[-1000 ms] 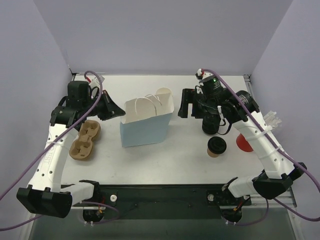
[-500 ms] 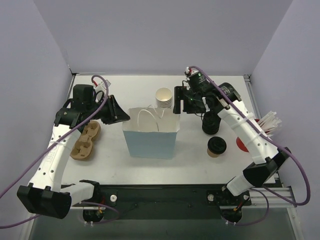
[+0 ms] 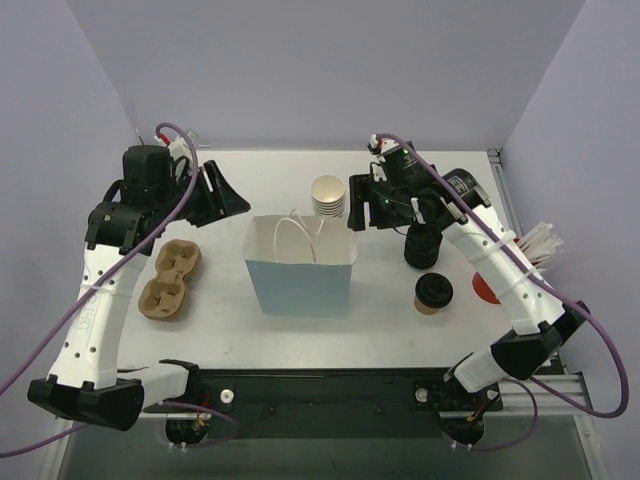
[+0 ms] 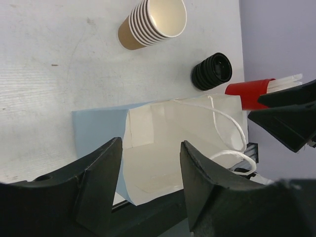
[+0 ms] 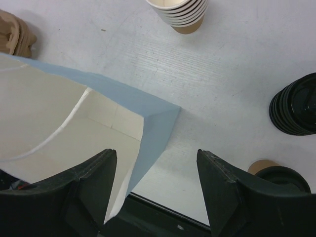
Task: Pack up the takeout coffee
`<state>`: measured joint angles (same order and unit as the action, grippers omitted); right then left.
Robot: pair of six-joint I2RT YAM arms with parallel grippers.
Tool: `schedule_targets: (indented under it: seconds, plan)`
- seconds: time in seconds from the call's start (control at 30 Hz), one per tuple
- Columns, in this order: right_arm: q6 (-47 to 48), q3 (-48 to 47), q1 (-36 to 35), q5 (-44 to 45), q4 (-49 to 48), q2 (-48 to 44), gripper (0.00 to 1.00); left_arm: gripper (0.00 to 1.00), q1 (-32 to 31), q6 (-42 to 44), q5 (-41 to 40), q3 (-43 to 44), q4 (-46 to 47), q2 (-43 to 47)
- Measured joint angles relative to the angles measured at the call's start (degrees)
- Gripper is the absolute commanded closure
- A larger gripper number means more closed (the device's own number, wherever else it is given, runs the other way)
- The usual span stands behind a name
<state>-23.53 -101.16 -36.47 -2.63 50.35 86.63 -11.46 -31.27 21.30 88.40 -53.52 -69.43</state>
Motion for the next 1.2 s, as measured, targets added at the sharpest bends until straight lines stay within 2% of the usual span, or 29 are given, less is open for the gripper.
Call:
schedule_targets:
  seconds: [0.1,0.27,0.53,0.77,0.9,1.0,1.03,1.07,1.13,1.17,1.2]
  plan:
    - [5.7,2.0,0.0,-3.1,-1.3,-3.0,0.29,0.40,-0.2,-1.3,0.2,0.6,-0.3,-0.1]
    - [16.4,11.9,-0.4,-10.0,-7.3,-9.2,0.28,0.40,-2.9,-4.6,3.0,-1.4,2.1,0.0]
    - [29.0,30.4,-2.3,-15.9,-27.1,-19.2,0.28,0.40,-9.6,-8.6,6.7,-7.3,8.2,0.1]
    - [35.8,30.9,-4.7,-16.1,-35.5,-19.1,0.27,0.41,-10.4,-8.5,8.9,-7.8,12.0,0.7]
    - [38.5,30.3,-6.1,-16.7,-37.5,-17.7,0.27,0.46,-10.7,-8.7,10.7,-10.1,14.6,1.9]
    - [40.5,30.2,-7.6,-17.0,-38.4,-15.8,0.28,0.53,-11.0,-8.9,12.1,-12.0,16.2,2.9]
    - [41.1,30.2,-8.2,-17.1,-38.7,-15.0,0.28,0.58,-11.0,-8.9,12.5,-12.5,16.6,3.1]
    - [41.6,30.2,-8.8,-17.0,-39.0,-14.4,0.30,0.69,-11.1,-9.0,12.8,-12.8,16.9,3.2]
    - [42.3,30.2,-10.0,-16.3,-39.9,-13.2,0.34,0.80,-11.3,-9.2,13.4,-13.1,17.1,3.5]
    - [42.6,30.2,-10.5,-15.6,-40.4,-12.7,0.41,0.88,-11.4,-9.2,13.6,-13.3,17.3,3.7]
    - [42.9,30.2,-10.9,-14.8,-41.0,-12.3,0.46,0.92,-11.6,-9.2,13.8,-13.5,17.5,3.9]
